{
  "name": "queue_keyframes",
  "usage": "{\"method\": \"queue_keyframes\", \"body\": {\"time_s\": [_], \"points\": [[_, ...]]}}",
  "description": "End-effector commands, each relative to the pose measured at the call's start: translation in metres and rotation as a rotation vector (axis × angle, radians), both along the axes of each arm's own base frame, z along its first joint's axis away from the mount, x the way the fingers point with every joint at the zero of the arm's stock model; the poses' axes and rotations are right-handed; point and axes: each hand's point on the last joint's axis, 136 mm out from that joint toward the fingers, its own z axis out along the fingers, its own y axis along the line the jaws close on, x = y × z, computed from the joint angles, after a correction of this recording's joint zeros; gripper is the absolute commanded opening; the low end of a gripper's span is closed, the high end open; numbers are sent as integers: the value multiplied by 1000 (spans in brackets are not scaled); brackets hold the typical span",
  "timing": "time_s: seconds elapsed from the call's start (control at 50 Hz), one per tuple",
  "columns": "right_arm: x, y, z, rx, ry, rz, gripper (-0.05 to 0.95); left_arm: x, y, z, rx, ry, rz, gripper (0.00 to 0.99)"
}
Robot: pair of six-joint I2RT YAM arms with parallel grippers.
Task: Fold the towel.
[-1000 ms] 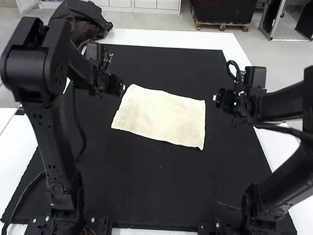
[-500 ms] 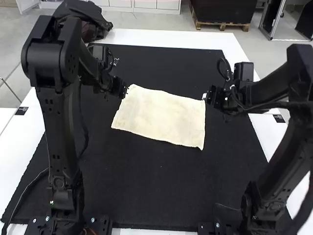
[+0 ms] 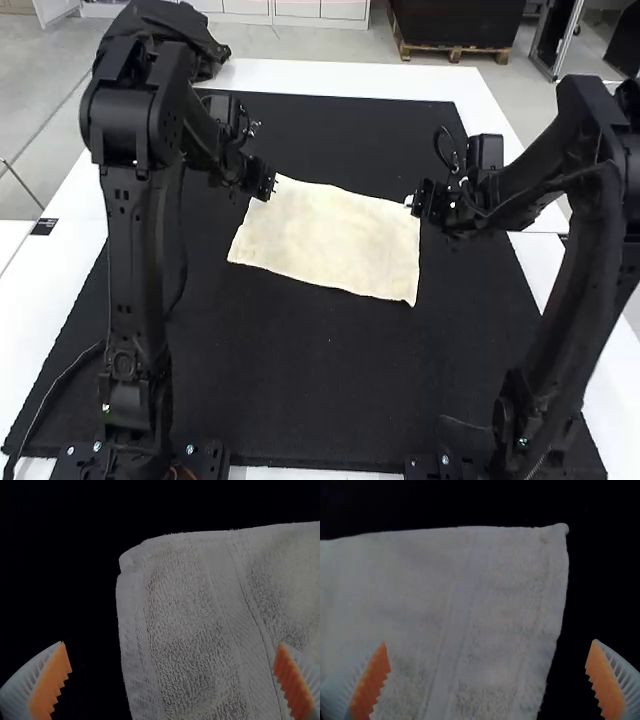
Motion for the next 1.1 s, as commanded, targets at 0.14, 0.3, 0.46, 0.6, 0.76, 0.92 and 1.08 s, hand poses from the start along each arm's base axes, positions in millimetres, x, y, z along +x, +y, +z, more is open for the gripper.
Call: {"method": "queue_keyframes", "body": {"time_s": [0.14,0.3,0.46,0.6,0.76,0.92,1.08], "points": [[16,11,-2,32,-8,27,902,17,2,3,7,-33,-12,951],[21,13,-6,36,-6,33,902,20,4,-3,9,-31,-9,951],[29,16,-7,49,-16,35,902,25,4,-6,8,-41,-8,951],[32,19,-11,47,-11,41,902,30,4,-7,9,-47,-7,951],[37,19,-20,42,-7,38,903,36,7,-5,6,-56,0,951],[42,18,-31,29,-1,32,903,41,11,-4,3,-62,10,951],[48,14,-38,-3,-6,28,903,45,15,0,0,-86,20,951]]}}
